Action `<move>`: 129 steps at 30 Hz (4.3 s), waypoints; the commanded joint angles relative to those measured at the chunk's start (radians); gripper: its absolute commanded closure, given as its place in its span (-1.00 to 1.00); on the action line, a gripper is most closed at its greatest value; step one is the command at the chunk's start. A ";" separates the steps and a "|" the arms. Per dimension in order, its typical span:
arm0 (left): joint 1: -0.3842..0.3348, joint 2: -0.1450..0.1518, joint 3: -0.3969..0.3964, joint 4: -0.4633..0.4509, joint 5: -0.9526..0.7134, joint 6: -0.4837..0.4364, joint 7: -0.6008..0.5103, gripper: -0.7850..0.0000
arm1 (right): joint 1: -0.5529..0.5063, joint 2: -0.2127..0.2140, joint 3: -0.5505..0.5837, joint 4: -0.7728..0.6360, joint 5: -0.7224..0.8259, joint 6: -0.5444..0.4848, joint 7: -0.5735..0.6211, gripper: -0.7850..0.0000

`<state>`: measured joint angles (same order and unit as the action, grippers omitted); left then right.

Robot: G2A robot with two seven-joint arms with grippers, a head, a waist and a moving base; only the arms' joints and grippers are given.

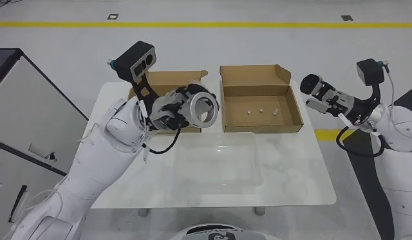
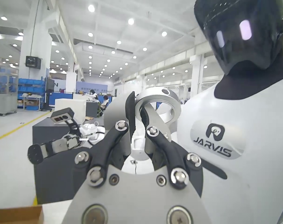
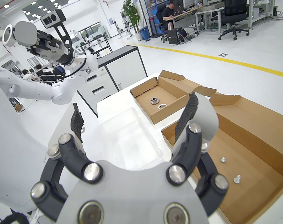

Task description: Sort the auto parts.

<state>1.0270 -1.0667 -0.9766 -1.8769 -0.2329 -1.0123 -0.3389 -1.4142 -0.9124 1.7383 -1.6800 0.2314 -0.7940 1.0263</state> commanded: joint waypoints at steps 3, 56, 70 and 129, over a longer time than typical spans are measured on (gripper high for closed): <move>0.005 -0.014 0.005 -0.005 -0.049 0.000 0.004 1.00 | 0.000 0.000 0.000 0.000 0.000 0.000 0.000 -1.00; 0.112 -0.256 -0.185 0.060 -0.586 0.000 -0.457 1.00 | 0.000 0.000 0.000 0.000 0.000 0.000 0.000 -1.00; 0.132 -0.281 -0.236 0.096 -0.213 0.000 -0.402 1.00 | 0.000 0.000 0.000 0.000 0.000 0.000 0.000 -1.00; 0.137 -0.251 -0.365 0.116 0.613 0.512 -0.421 1.00 | 0.000 0.000 0.000 0.000 0.000 0.000 0.000 -1.00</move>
<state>1.1674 -1.3204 -1.3410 -1.7612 0.3457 -0.5140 -0.7450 -1.4142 -0.9124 1.7383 -1.6800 0.2314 -0.7940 1.0263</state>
